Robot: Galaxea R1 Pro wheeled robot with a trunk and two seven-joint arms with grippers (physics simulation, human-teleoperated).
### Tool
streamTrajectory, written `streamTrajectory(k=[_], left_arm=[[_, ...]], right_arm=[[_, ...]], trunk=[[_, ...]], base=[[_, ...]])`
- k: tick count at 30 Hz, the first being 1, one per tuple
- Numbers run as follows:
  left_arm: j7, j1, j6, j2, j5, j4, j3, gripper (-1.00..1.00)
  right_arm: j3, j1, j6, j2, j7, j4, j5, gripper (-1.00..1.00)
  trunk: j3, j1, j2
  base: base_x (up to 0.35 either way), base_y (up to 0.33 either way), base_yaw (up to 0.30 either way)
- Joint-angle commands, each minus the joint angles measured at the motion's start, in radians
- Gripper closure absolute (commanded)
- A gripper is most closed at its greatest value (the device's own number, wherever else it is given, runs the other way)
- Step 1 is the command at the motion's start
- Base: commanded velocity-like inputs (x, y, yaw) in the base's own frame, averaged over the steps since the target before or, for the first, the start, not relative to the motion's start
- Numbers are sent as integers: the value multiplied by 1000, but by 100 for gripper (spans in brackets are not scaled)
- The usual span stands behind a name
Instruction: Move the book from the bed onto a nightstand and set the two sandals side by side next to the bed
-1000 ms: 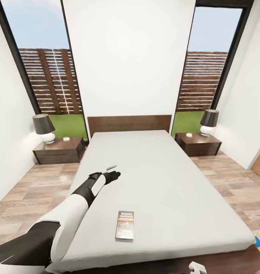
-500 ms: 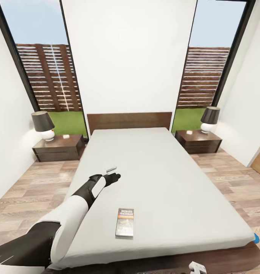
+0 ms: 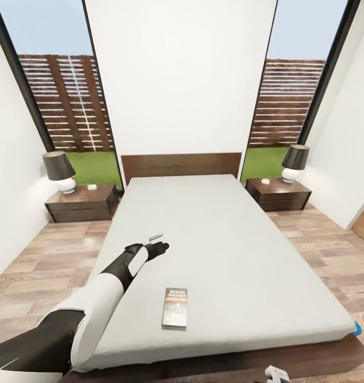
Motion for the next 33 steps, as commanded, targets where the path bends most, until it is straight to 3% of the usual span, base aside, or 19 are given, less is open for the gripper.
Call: streamTrajectory(k=[1, 7, 13, 16, 20, 23, 33], left_arm=[[6, -1, 6, 0, 10, -2, 1, -100], [6, -1, 6, 0, 10, -1, 1, -100], [6, -1, 7, 0, 10, -1, 1, -100], [5, -1, 7, 0, 10, -1, 1, -100], [5, -1, 8, 0, 10, -1, 1, -100], [5, -1, 9, 0, 10, -1, 1, -100], [5, -1, 9, 0, 10, -1, 0, -100]], right_arm=[[7, -2, 4, 0, 5, 2, -11, -100], [7, -2, 4, -4, 11, 2, -11, -100], [7, -2, 6, -50, 31, 2, -10, -100], [7, -2, 6, -77, 118, 2, -10, -100], [7, -2, 5, -90, 340, 2, -10, -100], [7, -2, 4, -92, 380, 2, -10, -100], [7, -2, 4, -93, 392, 2, -11, -100]], trunk=[[-4, 1, -2], [-13, 1, -2], [-23, 1, -2], [-27, 1, -2], [-34, 1, -2], [-38, 1, -2], [-54, 1, -2]], base=[[0, 0, 0], [0, 0, 0], [0, 0, 0], [0, 0, 0], [0, 0, 0], [0, 0, 0], [0, 0, 0]])
